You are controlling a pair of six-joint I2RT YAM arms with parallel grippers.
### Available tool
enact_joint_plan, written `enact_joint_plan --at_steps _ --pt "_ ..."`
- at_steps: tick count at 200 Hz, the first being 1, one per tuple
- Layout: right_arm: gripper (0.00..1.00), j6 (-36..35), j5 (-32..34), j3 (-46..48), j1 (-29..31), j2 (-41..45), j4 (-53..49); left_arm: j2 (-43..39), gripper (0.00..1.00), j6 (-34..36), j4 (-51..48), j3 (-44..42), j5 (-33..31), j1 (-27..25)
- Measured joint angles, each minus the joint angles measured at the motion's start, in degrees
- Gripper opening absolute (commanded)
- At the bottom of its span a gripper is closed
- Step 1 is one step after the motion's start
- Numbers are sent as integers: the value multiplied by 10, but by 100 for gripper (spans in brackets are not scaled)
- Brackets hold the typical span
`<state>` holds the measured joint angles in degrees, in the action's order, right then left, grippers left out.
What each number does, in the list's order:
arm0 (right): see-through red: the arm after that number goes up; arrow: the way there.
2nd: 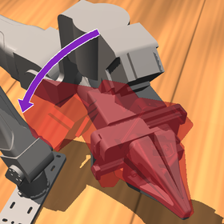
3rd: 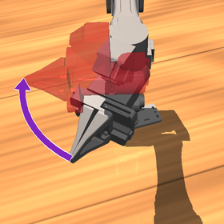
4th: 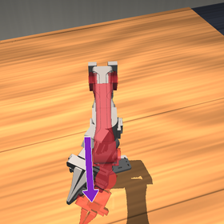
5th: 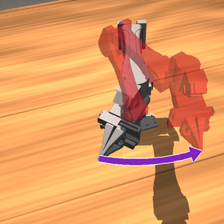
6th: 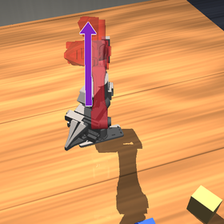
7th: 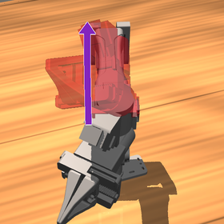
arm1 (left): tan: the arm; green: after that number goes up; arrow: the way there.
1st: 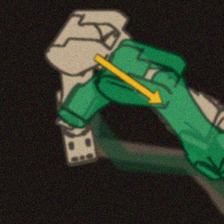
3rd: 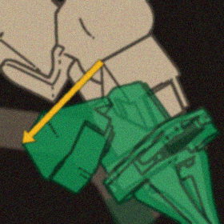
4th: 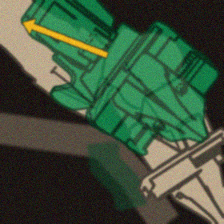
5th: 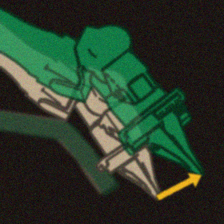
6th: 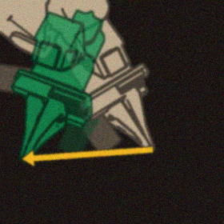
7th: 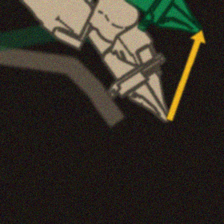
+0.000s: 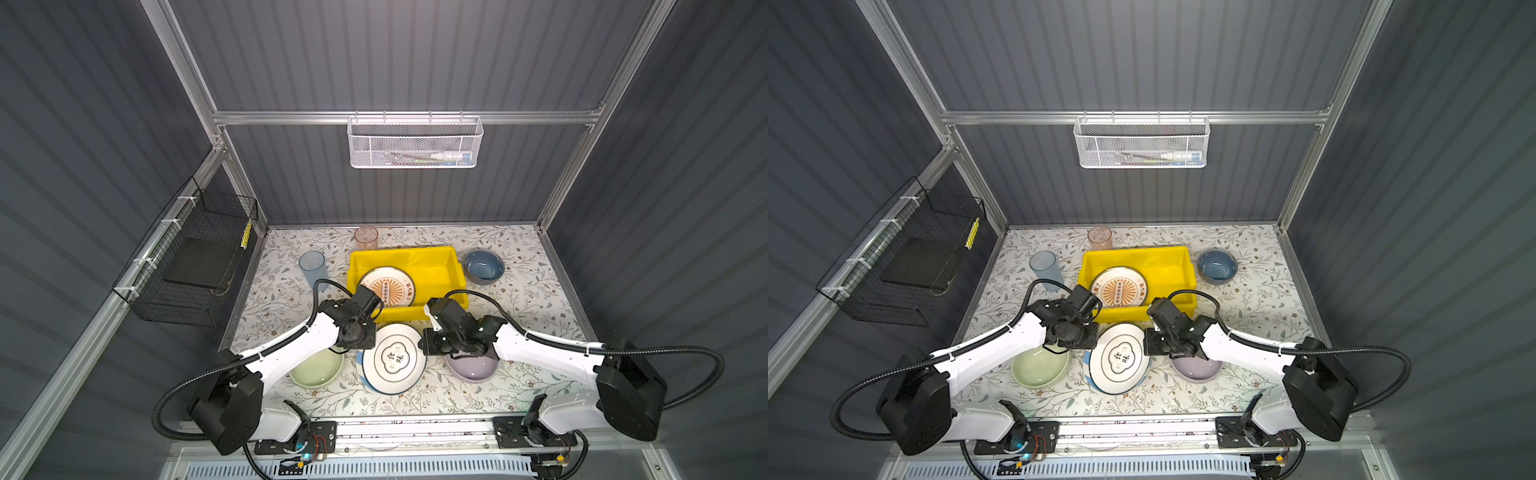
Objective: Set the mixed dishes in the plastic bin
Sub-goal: 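Pinch the top white plate rim with the right gripper while left gripper steadies stack, then lift the white plate with the right gripper and carry it over the bin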
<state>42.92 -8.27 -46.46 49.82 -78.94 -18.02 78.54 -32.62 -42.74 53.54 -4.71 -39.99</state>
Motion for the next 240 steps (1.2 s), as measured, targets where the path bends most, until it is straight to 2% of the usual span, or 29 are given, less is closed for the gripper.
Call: enact_joint_plan --at_steps 77,125,181,240 --pt "1 -54 36 -56 -11 66 -117 -13 52 0 -31 34 -47 1" --pt "1 -91 42 -98 -49 91 -163 -12 54 13 -44 56 -58 31" --pt "2 -132 40 -178 -116 82 -182 -11 54 38 -42 76 -56 101" --pt "1 -164 23 -265 -184 16 -169 41 50 57 -22 111 -45 108"
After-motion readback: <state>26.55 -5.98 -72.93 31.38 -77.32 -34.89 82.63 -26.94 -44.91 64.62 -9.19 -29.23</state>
